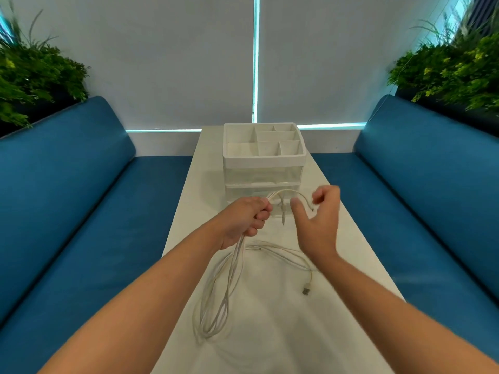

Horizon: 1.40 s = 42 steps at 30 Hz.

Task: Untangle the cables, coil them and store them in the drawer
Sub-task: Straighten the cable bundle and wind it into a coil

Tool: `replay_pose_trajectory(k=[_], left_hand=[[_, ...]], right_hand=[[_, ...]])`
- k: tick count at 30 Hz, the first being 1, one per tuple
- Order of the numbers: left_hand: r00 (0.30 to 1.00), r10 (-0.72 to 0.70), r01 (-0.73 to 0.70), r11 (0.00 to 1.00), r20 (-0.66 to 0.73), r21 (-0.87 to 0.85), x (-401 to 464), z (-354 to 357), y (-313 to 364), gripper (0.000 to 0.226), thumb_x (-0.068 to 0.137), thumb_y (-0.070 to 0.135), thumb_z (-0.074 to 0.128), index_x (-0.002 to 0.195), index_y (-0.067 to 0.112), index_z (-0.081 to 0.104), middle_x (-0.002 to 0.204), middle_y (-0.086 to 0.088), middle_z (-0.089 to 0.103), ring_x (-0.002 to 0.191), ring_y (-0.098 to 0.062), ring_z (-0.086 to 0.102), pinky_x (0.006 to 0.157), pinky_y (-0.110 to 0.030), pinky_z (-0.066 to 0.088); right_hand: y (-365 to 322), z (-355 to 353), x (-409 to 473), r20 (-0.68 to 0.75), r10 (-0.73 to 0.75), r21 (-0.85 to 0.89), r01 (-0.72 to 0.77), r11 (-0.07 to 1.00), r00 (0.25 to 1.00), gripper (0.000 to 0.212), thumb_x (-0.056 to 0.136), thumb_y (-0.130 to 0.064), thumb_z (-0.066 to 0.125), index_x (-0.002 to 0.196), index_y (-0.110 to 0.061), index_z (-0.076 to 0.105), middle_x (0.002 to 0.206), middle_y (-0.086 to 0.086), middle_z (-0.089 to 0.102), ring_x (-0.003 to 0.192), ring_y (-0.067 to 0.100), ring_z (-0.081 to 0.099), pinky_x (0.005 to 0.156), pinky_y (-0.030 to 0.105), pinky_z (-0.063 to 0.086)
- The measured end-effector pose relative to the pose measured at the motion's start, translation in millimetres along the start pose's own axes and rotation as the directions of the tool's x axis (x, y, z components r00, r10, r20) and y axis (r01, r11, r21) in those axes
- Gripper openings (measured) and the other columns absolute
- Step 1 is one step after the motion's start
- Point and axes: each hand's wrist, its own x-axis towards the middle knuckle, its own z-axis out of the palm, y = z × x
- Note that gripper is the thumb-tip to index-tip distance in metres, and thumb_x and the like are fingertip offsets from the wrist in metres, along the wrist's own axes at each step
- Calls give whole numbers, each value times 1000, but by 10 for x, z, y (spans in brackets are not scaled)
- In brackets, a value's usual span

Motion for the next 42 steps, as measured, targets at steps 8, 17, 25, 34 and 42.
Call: replay_pose_trajectory(k=[8, 17, 25, 34, 42], left_hand=[[998, 51, -53, 995, -26, -89, -179, -9, 344, 28, 104, 36, 40, 80, 22, 43, 53, 10, 30, 45, -6, 20, 39, -17, 15], [999, 10, -2, 980, 42, -197, -471, -193, 382, 31, 105, 32, 37, 75, 22, 36, 54, 8, 21, 42, -6, 16, 38, -17, 11], [998, 51, -34, 921, 32, -389, -552, -374, 301, 34, 102, 24, 35, 69, 20, 37, 56, 5, 26, 42, -6, 22, 33, -15, 19], [978, 209, -201, 886, -26, -418, -531, -350, 273, 30, 105, 22, 34, 82, 14, 50, 74, -2, 55, 54, -9, 42, 41, -18, 33], [963, 228, -271, 832, -146, -485, -539, -389, 231, 26, 105, 13, 35, 95, 5, 57, 78, -4, 63, 55, -8, 43, 50, -19, 42]], right_hand=[[-139, 382, -864, 932, 179, 48, -597, 801, 315, 46, 78, -14, 74, 120, -9, 58, 104, 6, 67, 98, 20, 65, 97, 39, 51], [-15, 327, -761, 925, 260, -117, -445, 888, 275, 42, 94, -39, 58, 65, -10, 64, 59, 11, 60, 55, 16, 57, 63, 24, 48], [93, 58, -499, 880, 317, -69, -564, 823, 354, 21, 77, -25, 67, 66, -13, 53, 63, -1, 48, 58, 11, 39, 61, 25, 37], [96, -75, -747, 916, 278, -298, 28, 954, 291, 43, 100, -41, 43, 78, -12, 65, 80, -1, 59, 79, 9, 54, 81, 26, 44], [216, 21, -1046, 887, 80, -235, 295, 926, 455, 22, 102, -24, 37, 115, -18, 53, 106, -2, 58, 95, 13, 52, 86, 28, 44]])
